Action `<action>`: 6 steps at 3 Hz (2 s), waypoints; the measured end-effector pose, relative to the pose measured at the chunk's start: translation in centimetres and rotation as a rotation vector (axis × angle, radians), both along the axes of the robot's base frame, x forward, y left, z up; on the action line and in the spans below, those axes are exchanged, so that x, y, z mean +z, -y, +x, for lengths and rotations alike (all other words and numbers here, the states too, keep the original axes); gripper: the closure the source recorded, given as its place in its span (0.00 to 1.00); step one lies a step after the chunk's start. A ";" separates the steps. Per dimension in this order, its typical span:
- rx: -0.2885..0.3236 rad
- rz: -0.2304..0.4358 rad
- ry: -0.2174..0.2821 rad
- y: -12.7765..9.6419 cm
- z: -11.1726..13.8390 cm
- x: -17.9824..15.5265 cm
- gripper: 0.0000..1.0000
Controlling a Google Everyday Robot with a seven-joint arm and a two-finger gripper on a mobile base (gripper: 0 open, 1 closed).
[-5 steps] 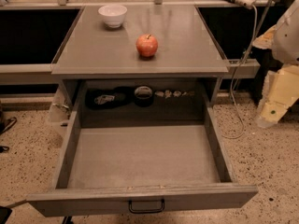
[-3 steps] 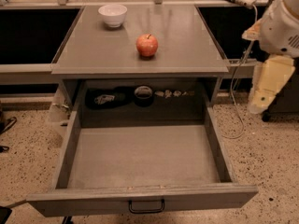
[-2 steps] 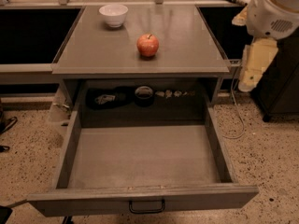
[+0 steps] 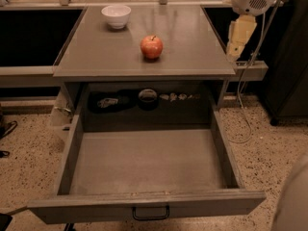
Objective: Place apple into top drawer
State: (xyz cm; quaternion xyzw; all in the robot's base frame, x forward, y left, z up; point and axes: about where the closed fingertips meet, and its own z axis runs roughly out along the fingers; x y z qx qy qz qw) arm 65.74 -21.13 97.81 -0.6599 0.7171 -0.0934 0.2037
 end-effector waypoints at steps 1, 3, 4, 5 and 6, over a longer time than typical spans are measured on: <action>-0.006 0.014 0.032 0.1 0.9 0.9 0.00; 0.044 0.053 0.054 -1.6 3.1 0.2 0.00; 0.129 0.094 0.037 -5.3 6.3 -1.7 0.00; 0.216 0.147 0.019 -9.8 9.4 -4.0 0.00; 0.273 0.209 0.034 -13.3 12.1 -5.5 0.00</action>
Offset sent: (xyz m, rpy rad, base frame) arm 0.0097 -0.0016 0.0102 0.0151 -0.0340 -0.0070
